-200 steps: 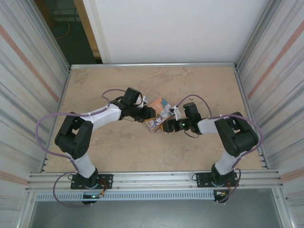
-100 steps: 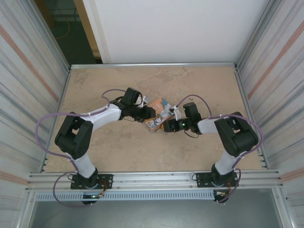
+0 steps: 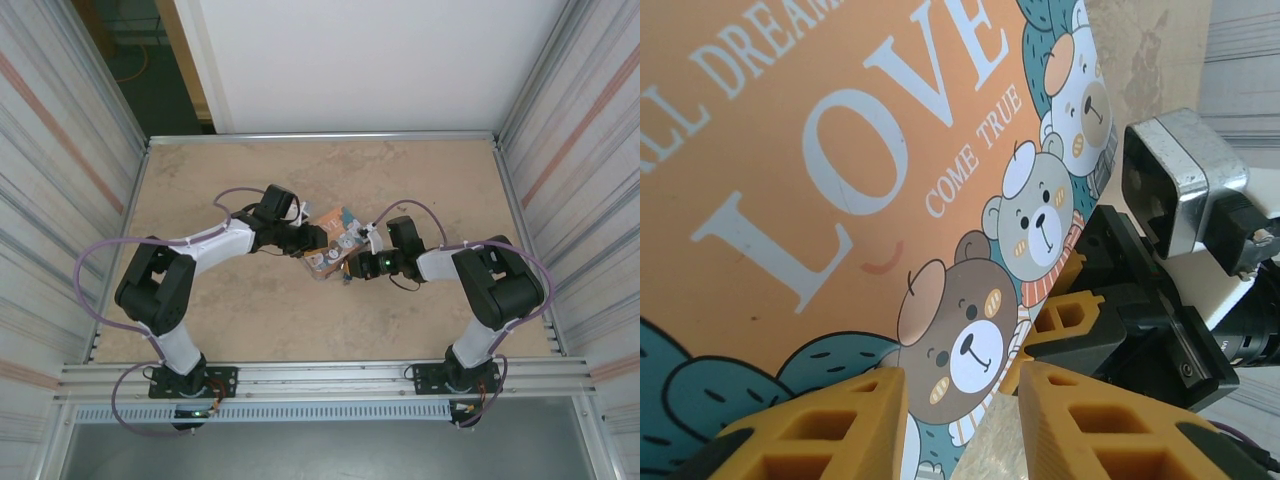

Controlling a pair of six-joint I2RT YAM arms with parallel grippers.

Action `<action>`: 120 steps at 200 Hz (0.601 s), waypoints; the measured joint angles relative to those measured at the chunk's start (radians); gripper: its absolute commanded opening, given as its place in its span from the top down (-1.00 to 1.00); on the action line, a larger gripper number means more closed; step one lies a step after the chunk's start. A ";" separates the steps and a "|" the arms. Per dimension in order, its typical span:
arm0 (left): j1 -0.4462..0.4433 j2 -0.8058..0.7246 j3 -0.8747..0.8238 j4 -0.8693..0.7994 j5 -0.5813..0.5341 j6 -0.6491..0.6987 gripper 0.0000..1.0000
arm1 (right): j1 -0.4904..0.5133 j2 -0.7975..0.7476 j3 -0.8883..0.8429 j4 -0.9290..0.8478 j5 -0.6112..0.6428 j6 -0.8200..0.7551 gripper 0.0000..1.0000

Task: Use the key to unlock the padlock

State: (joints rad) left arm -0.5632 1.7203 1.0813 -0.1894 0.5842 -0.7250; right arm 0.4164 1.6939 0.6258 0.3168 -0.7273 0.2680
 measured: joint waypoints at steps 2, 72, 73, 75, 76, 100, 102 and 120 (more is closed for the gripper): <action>0.000 0.000 0.000 0.000 0.000 0.000 0.29 | 0.000 0.000 0.000 -0.001 0.000 0.001 0.79; 0.000 -0.011 -0.019 0.021 -0.001 0.000 0.29 | 0.000 0.000 -0.004 0.009 -0.003 0.032 1.00; 0.000 -0.011 -0.020 0.022 -0.001 0.000 0.29 | 0.000 0.000 -0.005 0.010 -0.003 0.033 1.00; 0.000 -0.012 -0.022 0.024 -0.001 0.000 0.29 | 0.000 0.000 -0.006 0.014 -0.003 0.039 1.00; 0.000 -0.012 -0.022 0.024 -0.001 0.000 0.29 | 0.000 0.000 -0.008 0.015 -0.003 0.039 1.00; 0.000 -0.027 -0.045 0.041 -0.001 0.000 0.29 | 0.000 0.000 -0.027 0.058 0.000 0.077 1.00; 0.000 -0.029 -0.047 0.042 0.000 0.000 0.29 | 0.000 0.000 -0.029 0.062 0.001 0.082 1.00; 0.000 -0.040 -0.065 0.056 0.000 0.000 0.29 | 0.000 0.000 -0.042 0.095 0.006 0.116 1.00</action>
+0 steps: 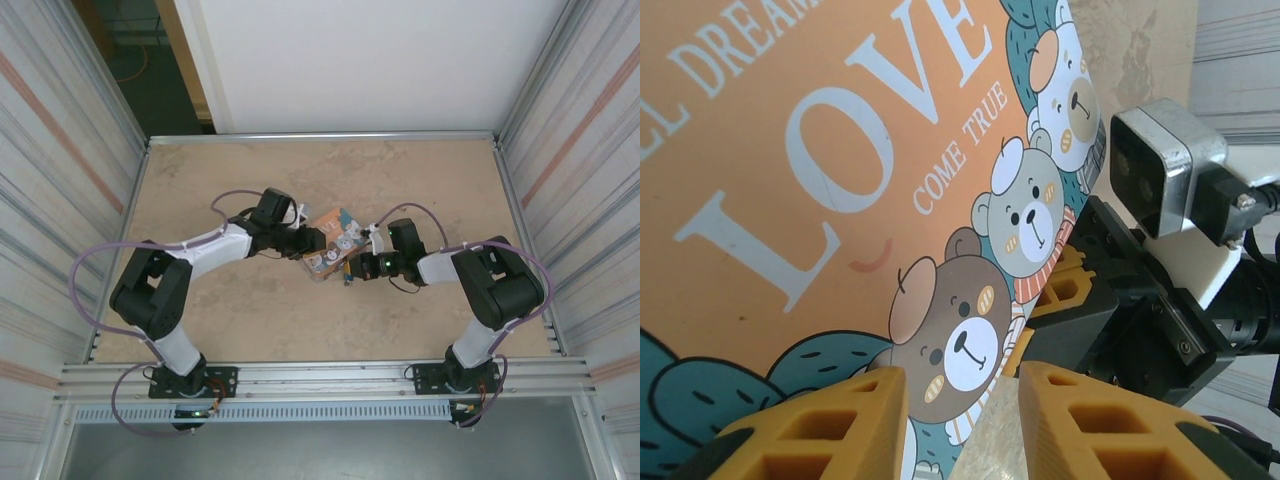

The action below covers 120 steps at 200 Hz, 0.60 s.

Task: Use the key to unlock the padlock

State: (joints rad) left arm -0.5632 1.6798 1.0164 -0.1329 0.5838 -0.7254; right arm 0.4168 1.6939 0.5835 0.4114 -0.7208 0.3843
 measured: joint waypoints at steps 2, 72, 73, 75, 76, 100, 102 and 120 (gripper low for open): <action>0.000 -0.002 -0.002 0.002 0.000 0.000 0.29 | 0.000 0.000 -0.002 0.003 0.002 0.005 1.00; 0.000 -0.039 -0.056 0.041 0.000 -0.004 0.29 | -0.003 0.000 -0.011 0.061 0.047 0.176 1.00; 0.000 -0.039 -0.057 0.042 0.000 -0.004 0.29 | -0.003 0.000 -0.011 0.061 0.047 0.179 1.00; 0.000 -0.040 -0.058 0.043 0.000 -0.004 0.29 | -0.003 0.000 -0.011 0.061 0.047 0.185 1.00; 0.000 -0.040 -0.058 0.044 0.000 -0.004 0.29 | -0.003 0.000 -0.011 0.061 0.047 0.186 1.00; 0.000 -0.045 -0.069 0.060 0.001 -0.005 0.29 | -0.003 0.000 -0.011 0.065 0.048 0.237 1.00; 0.000 -0.045 -0.070 0.061 0.001 -0.005 0.29 | -0.003 -0.001 -0.011 0.066 0.048 0.239 1.00; 0.000 -0.047 -0.074 0.071 0.002 -0.007 0.29 | -0.002 -0.001 -0.010 0.067 0.056 0.270 1.00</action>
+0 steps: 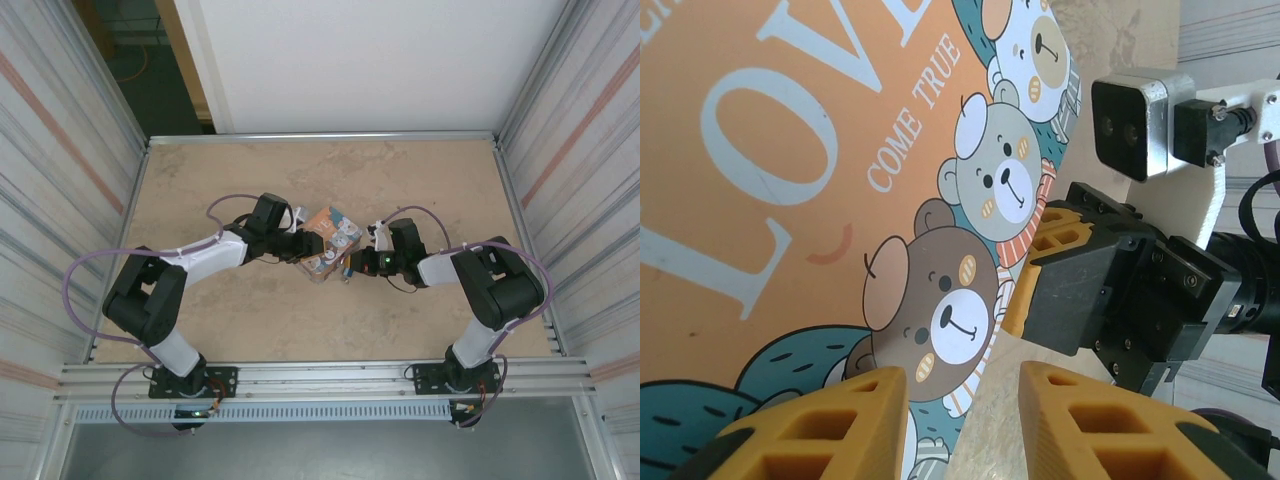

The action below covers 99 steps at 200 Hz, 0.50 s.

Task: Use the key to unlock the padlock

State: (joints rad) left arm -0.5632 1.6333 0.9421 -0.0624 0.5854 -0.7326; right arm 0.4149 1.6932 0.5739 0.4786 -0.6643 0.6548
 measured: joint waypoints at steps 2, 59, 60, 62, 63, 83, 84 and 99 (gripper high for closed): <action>0.000 0.000 -0.001 0.000 0.000 0.000 0.29 | 0.000 0.000 0.000 0.000 0.003 0.003 1.00; 0.000 -0.001 -0.007 0.013 0.003 -0.004 0.29 | 0.024 -0.007 0.008 0.016 0.082 0.098 1.00; 0.000 -0.001 -0.007 0.013 0.003 -0.005 0.29 | 0.024 -0.007 0.008 0.016 0.082 0.098 1.00; 0.000 -0.001 -0.007 0.013 0.003 -0.004 0.29 | 0.024 -0.007 0.008 0.016 0.085 0.100 1.00; 0.000 -0.001 -0.007 0.013 0.003 -0.004 0.29 | 0.024 -0.007 0.008 0.016 0.087 0.102 1.00; 0.000 -0.001 -0.008 0.016 0.007 -0.004 0.29 | 0.027 -0.007 0.016 0.016 0.105 0.123 1.00; 0.000 -0.001 -0.008 0.016 0.007 -0.004 0.29 | 0.027 -0.007 0.016 0.016 0.106 0.123 1.00; 0.000 -0.001 -0.008 0.016 0.010 -0.004 0.29 | 0.026 -0.007 0.023 0.016 0.121 0.131 1.00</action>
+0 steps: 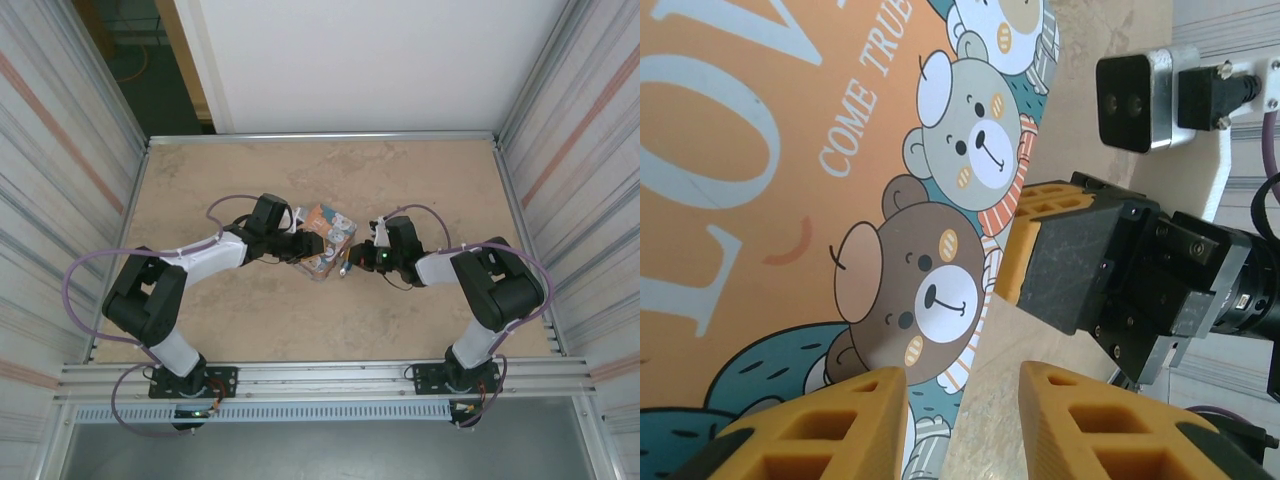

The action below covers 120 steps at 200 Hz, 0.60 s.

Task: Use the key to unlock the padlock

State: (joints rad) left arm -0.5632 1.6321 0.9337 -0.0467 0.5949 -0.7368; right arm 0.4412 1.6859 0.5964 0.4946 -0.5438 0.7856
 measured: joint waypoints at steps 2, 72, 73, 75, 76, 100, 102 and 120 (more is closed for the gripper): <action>0.000 0.000 0.000 0.000 0.000 0.000 0.29 | 0.000 0.000 0.001 0.000 0.002 0.000 1.00; 0.000 0.000 0.000 0.000 0.004 0.000 0.27 | 0.003 -0.005 0.015 -0.005 0.059 0.019 1.00; 0.000 0.000 0.000 0.000 0.004 0.000 0.27 | 0.003 -0.005 0.015 -0.005 0.060 0.019 1.00; 0.000 0.000 0.000 0.000 0.004 0.000 0.28 | 0.003 -0.006 0.015 -0.006 0.061 0.019 1.00; 0.000 0.000 0.000 0.000 0.004 0.000 0.27 | 0.003 -0.007 0.015 -0.006 0.061 0.019 1.00; 0.001 0.000 0.000 0.000 0.005 0.000 0.27 | 0.003 -0.031 0.016 -0.019 0.080 0.017 1.00; 0.001 0.000 0.000 0.000 0.006 0.000 0.27 | 0.003 -0.033 0.016 -0.021 0.081 0.018 1.00; 0.001 0.000 0.000 0.000 0.007 0.000 0.27 | 0.002 -0.054 0.016 -0.035 0.091 0.014 1.00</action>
State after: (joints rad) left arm -0.5621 1.6321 0.9337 -0.0471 0.6022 -0.7368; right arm 0.4431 1.6321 0.6125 0.4599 -0.4530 0.7998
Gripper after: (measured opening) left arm 0.366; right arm 0.046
